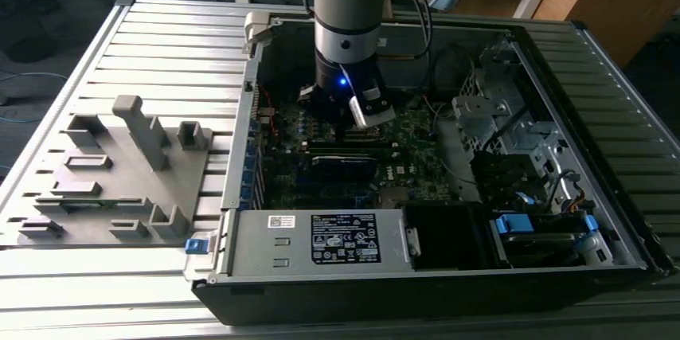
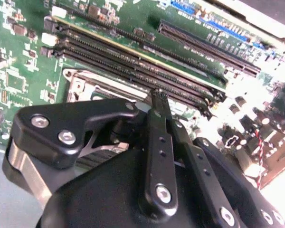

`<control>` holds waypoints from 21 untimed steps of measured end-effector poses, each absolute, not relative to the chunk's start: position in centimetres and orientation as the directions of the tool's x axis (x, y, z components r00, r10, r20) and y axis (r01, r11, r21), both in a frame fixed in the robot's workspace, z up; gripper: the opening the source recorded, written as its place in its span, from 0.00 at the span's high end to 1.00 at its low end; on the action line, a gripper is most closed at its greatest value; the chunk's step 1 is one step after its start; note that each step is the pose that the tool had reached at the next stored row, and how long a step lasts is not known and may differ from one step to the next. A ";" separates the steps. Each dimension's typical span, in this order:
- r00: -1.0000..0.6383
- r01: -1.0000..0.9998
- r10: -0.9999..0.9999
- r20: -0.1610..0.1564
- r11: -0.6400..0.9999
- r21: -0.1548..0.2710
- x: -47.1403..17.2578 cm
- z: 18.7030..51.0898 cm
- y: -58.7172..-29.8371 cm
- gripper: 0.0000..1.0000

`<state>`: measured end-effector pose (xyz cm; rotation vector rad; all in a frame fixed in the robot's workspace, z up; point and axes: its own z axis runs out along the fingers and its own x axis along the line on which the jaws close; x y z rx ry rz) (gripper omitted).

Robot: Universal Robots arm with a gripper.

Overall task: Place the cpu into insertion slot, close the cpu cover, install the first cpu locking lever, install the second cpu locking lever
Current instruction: 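Install the second cpu locking lever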

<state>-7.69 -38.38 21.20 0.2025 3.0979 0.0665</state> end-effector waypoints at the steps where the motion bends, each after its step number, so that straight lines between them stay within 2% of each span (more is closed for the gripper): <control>1: -0.991 0.129 0.131 -0.033 0.991 0.045 -7.7 21.2 -38.4 0.89; 16: -0.991 0.129 0.131 -0.033 0.991 0.045 -7.9 21.5 -38.4 0.89; 21: -0.991 0.129 0.131 -0.032 0.990 0.057 -8.1 21.1 -38.4 0.89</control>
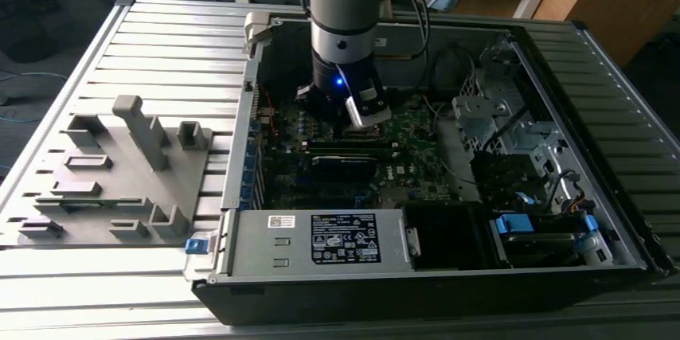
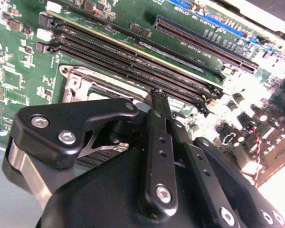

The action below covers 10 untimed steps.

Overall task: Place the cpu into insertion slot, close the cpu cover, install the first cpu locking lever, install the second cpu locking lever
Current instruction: 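Install the second cpu locking lever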

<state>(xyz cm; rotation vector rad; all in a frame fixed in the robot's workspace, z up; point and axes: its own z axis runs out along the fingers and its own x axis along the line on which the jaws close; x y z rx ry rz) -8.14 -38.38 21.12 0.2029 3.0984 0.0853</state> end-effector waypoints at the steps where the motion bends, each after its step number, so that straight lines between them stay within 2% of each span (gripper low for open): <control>1: -0.991 0.129 0.131 -0.032 0.990 0.058 -8.2 21.0 -38.4 0.89; 10: -0.991 0.129 0.131 -0.031 0.990 0.063 -8.8 20.4 -38.4 0.89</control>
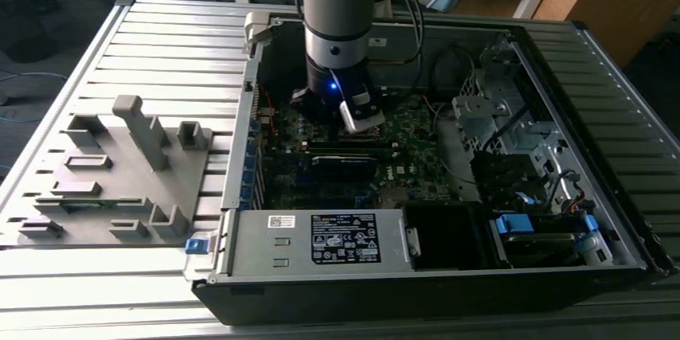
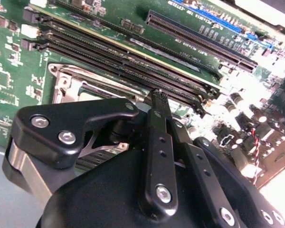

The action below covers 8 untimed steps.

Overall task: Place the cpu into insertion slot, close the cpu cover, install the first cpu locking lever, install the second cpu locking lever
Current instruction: 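Install the second cpu locking lever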

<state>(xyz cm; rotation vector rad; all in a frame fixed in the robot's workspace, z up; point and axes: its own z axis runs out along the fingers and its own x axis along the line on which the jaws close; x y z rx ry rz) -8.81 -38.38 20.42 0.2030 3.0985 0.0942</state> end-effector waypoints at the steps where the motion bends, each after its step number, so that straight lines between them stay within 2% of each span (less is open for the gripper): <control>1: -0.991 0.129 0.131 -0.031 0.990 0.063 -8.8 20.4 -38.4 0.89; 8: -0.991 0.129 0.133 -0.026 0.987 0.099 -8.9 20.2 -38.4 0.89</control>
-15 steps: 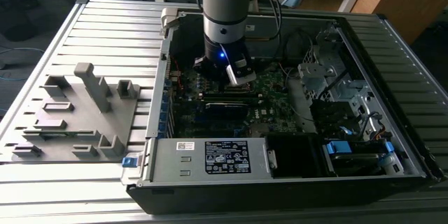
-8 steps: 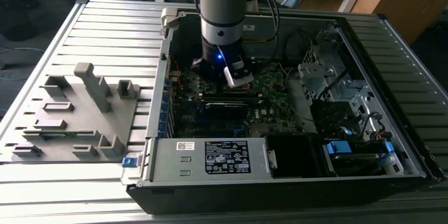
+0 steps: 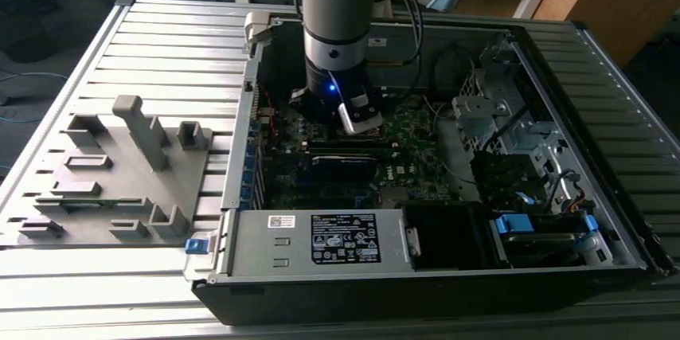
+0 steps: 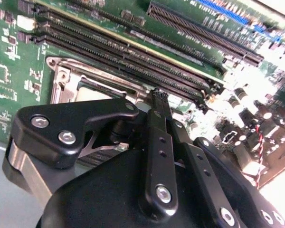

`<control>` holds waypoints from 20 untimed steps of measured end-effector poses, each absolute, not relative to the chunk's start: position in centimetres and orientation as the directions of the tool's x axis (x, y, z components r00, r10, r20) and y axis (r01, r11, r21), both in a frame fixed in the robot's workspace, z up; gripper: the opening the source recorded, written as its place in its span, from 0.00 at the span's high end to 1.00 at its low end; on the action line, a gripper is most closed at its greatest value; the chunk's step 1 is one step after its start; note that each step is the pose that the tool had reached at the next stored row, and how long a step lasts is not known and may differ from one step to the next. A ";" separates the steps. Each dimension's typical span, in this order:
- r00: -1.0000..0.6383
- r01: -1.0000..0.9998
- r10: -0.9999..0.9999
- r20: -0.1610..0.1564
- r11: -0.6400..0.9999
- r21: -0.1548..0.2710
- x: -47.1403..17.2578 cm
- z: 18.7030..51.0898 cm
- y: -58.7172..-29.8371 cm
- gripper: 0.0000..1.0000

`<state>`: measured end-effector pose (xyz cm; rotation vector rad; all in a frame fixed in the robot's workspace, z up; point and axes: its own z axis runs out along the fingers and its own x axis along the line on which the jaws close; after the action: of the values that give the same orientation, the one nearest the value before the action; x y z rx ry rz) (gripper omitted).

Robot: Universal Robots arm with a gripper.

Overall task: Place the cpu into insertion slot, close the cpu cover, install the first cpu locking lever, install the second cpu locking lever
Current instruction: 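Install the second cpu locking lever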

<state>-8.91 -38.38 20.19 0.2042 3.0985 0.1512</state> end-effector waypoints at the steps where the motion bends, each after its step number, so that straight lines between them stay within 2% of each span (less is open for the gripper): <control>1: -0.991 0.129 0.133 -0.026 0.987 0.100 -8.9 20.1 -38.4 0.89; 10: -0.991 0.129 0.133 -0.024 0.984 0.121 -9.3 19.6 -38.4 0.89; 20: -0.991 0.129 0.133 -0.023 0.984 0.121 -9.4 19.6 -38.7 0.89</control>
<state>-9.45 -38.71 19.55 0.2047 3.0981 0.1858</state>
